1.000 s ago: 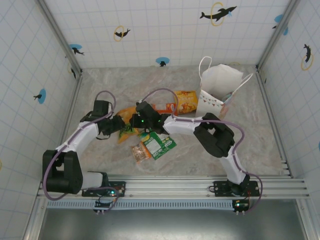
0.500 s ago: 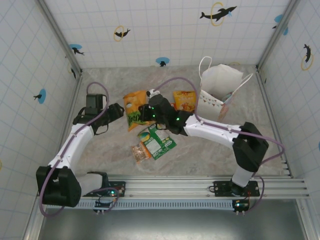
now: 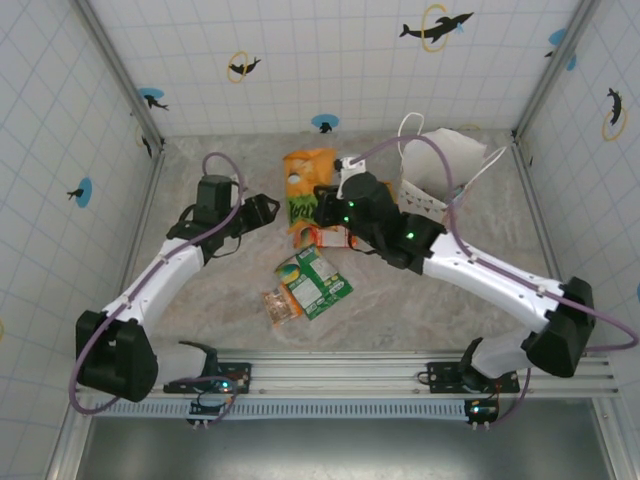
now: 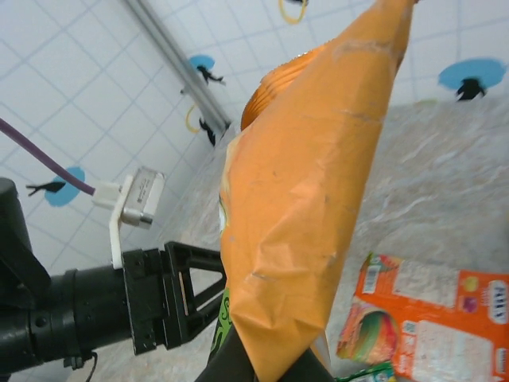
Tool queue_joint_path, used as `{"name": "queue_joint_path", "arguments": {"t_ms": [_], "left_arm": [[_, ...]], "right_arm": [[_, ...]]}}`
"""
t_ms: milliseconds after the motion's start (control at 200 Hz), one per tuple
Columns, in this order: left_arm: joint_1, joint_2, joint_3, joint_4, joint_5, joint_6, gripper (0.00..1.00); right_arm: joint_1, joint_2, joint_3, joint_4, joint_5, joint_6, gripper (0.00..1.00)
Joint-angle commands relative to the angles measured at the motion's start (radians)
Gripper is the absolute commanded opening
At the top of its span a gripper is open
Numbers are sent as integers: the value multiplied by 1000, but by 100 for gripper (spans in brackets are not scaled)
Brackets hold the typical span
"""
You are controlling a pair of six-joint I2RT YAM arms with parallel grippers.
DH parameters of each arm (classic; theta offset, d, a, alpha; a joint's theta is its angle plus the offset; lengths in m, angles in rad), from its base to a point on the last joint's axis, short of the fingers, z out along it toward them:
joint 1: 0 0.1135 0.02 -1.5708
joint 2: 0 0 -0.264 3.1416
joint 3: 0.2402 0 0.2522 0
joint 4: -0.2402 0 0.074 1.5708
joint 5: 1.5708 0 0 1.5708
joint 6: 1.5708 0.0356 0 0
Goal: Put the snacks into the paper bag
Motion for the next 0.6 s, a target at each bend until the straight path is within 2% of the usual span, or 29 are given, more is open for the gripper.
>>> {"name": "queue_joint_path", "arguments": {"t_ms": [0,95,370,595], "left_arm": [[-49,29,49,95,-3,-21,69],[-85,60,49,142,2,-30,69],[-179,183,184,207,14,-20,69],[-221,267,280,242,20,-20,69]], "right_arm": [[-25,-54,61,-84,53,-49,1],[-76,-85,95,-121,35,-64,1],[-267,-148,153,-153,-70,-81,1],[-465,-160,203,-137,-214,-63,1]]}}
